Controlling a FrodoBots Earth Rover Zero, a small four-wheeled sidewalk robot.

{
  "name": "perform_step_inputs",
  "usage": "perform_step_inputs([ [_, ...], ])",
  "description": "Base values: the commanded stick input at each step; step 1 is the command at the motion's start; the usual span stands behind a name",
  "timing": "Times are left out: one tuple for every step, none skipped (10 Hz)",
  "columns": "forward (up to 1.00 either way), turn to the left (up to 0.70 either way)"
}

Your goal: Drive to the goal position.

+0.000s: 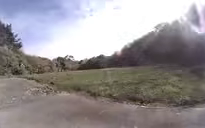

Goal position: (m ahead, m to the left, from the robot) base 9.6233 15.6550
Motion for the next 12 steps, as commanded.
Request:
perform_step_inputs([
  [0.00,0.45],
  [0.00,0.45],
  [0.00,0.45],
  [0.00,0.45],
  [0.00,0.45],
  [0.00,0.45],
  [0.00,0.45],
  [0.00,0.45],
  [0.00,0.45],
  [0.00,0.45],
  [0.00,0.45],
  [0.00,0.45],
])
